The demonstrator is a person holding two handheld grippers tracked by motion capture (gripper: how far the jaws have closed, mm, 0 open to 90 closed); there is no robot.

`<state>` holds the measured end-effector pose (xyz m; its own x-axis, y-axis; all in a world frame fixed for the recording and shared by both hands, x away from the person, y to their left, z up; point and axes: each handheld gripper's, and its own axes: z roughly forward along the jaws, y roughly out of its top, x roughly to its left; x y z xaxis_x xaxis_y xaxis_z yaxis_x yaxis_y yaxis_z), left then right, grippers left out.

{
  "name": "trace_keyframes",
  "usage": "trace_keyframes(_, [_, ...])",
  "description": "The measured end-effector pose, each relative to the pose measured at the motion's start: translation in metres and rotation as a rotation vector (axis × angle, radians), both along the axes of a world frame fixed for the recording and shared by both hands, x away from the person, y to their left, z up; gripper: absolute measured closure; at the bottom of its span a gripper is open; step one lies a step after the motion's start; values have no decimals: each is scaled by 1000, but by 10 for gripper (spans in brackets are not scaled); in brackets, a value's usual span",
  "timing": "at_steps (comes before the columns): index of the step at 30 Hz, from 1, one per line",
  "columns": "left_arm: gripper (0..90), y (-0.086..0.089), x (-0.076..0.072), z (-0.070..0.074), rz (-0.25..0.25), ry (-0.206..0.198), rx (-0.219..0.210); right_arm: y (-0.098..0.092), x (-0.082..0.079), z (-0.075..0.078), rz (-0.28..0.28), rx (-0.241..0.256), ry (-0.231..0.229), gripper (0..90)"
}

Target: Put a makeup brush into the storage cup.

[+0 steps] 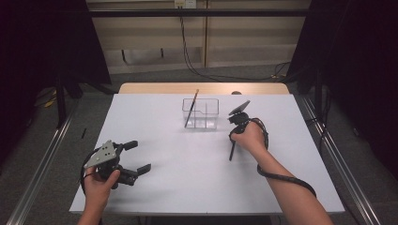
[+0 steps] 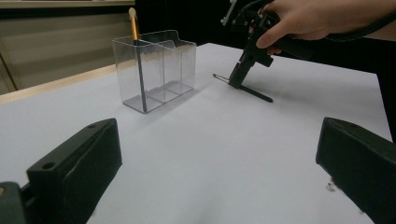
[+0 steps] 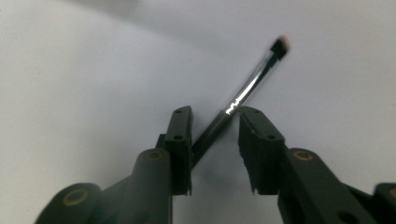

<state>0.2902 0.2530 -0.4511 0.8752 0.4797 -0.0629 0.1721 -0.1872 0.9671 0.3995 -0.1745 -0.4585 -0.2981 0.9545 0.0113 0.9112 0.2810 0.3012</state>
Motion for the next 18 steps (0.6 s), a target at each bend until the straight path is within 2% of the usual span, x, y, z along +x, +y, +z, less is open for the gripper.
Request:
trace_keyframes(4, [1,0,0,0,-1,0,2,-5,-1,2,24,-3,45,843])
trace_keyframes(9, [1,-2,0,1,2,0,0,-10,-3,4,27,-14,97,845])
trace_keyframes(12, [1,-3,0,0,-6,3,6,-14,-5,5,36,-38,124,844])
trace_keyframes(15, [2,-5,1,0,-6,4,6,-18,-6,5,41,-42,141,837])
trace_keyframes(18, [2,-6,1,0,-12,3,9,-19,-6,4,47,-34,139,829])
